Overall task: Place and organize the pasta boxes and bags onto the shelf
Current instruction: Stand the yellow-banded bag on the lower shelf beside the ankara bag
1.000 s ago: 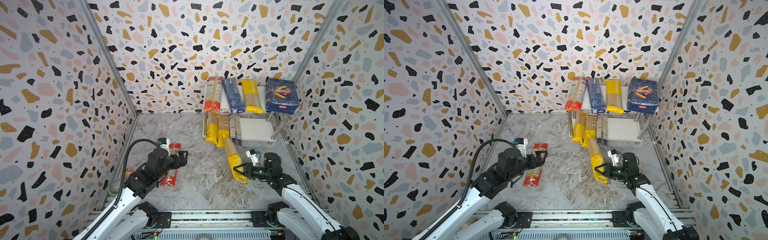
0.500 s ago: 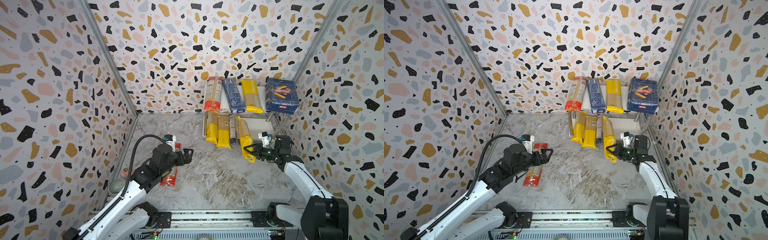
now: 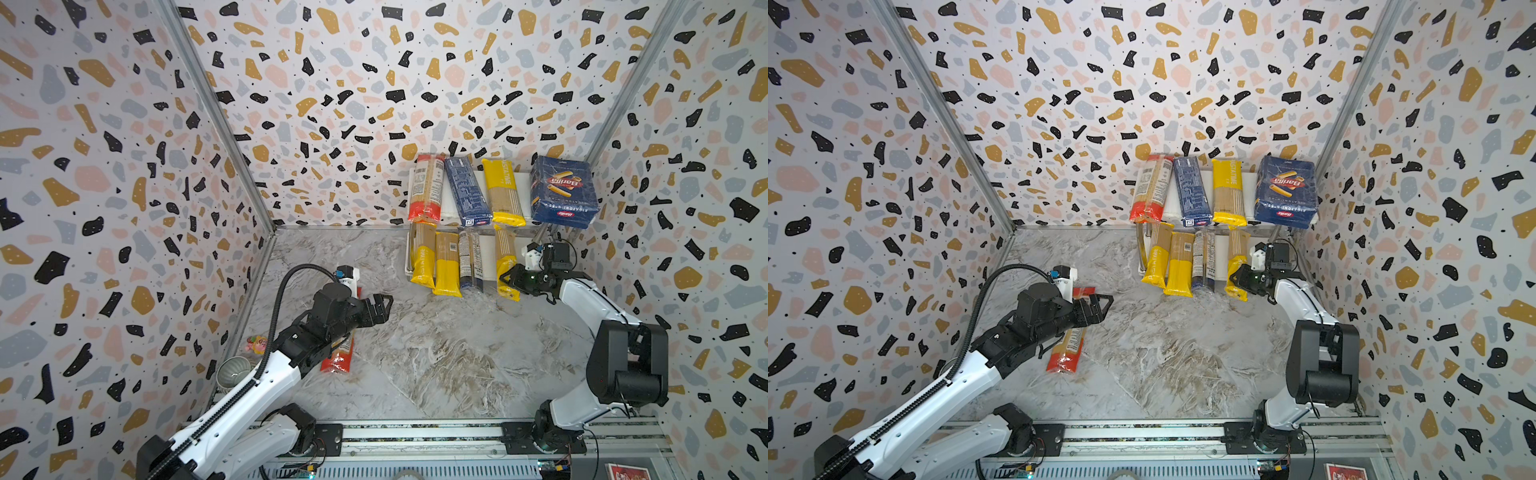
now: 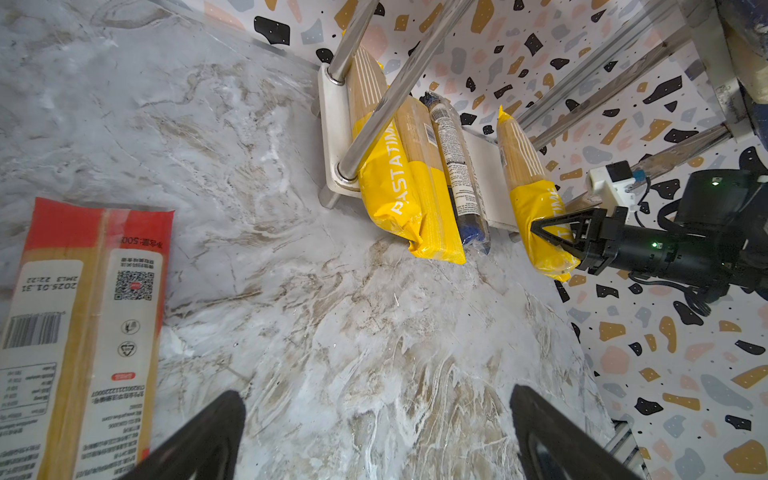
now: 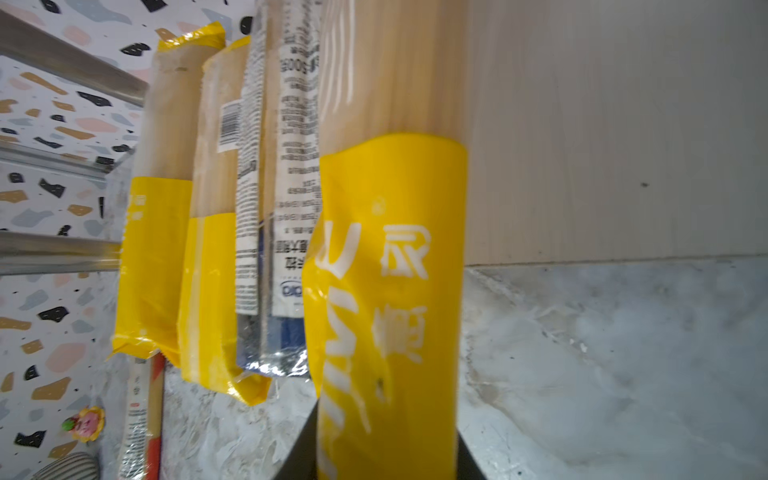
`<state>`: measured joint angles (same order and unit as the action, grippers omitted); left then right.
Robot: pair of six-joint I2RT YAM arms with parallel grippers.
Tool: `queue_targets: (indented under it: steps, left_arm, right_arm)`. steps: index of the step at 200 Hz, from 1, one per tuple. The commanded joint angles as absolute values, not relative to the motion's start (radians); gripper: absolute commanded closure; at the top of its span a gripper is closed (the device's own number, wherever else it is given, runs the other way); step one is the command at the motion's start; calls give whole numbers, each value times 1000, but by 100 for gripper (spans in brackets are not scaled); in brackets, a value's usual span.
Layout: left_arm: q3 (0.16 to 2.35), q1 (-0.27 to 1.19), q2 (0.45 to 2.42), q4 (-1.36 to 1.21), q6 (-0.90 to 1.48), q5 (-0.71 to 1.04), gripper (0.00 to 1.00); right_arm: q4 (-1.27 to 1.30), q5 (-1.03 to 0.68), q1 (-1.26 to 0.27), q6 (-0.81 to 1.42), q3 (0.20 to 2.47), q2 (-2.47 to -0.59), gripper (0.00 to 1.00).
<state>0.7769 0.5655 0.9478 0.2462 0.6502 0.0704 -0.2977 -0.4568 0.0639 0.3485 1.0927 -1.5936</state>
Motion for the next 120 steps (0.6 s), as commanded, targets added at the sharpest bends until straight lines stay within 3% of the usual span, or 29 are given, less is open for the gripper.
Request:
queue_targets:
  steps: [1, 26, 120]
  left_arm:
    - [779, 561, 960, 189, 630, 84, 1]
    - [779, 561, 978, 176, 629, 90, 1]
    - [772, 553, 984, 184, 601, 75, 1]
  right_arm:
    - [-236, -404, 48, 280, 1179, -1588, 83]
    - [-261, -280, 5, 255, 1229, -1636, 83]
    - [-285, -241, -43, 248, 1343, -1769, 82]
